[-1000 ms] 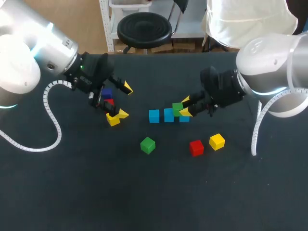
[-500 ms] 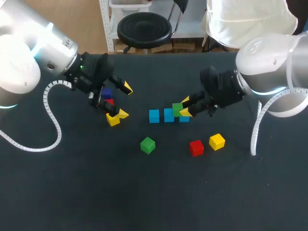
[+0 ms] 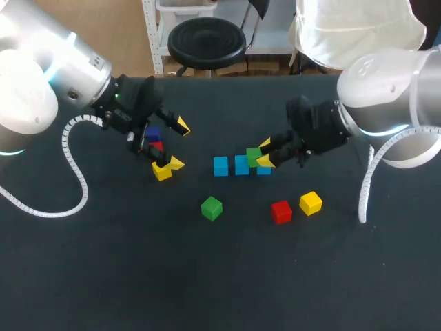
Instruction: Place the blue cubes, place green cubes on the blue cubes, place the yellow cubes on the green cubes, then place the red cubes on the yellow cubes, and place purple cube on the red cubes.
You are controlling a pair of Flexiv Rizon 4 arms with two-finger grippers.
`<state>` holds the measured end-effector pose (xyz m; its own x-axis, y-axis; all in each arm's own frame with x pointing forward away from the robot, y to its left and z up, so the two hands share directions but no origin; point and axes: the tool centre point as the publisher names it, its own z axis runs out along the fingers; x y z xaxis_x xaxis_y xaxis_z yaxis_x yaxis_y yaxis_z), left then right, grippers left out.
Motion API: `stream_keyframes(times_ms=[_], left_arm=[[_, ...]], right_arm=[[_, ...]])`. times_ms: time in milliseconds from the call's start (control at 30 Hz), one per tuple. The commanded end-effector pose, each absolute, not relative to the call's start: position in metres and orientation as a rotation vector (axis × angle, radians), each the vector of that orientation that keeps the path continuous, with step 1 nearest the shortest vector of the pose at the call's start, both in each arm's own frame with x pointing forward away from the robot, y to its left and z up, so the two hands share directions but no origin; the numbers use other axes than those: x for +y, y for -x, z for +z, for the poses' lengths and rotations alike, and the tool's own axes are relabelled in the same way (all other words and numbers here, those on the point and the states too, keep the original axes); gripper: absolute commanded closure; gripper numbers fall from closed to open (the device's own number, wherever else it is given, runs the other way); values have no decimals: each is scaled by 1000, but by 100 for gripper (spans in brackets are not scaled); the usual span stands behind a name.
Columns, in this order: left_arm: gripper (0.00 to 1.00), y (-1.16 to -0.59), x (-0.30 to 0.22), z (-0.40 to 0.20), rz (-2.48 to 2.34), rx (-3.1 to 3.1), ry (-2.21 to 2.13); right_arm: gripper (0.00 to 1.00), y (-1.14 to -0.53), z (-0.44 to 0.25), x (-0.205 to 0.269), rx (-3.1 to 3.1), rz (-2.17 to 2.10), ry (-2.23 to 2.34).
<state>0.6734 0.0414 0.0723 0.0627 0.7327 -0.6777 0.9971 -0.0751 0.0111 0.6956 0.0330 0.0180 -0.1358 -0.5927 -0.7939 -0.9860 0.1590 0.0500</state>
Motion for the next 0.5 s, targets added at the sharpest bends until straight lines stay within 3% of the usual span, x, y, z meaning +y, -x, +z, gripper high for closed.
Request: stream_keyframes(times_ms=[33,500], left_arm=[[0,-674,42,72,-718,1713,-1862],[0,-674,42,72,-718,1713,-1862]], right_arm=[[100,-697,17,33,1805,801,1500],[100,-699,18,32,1799,799,1496]])
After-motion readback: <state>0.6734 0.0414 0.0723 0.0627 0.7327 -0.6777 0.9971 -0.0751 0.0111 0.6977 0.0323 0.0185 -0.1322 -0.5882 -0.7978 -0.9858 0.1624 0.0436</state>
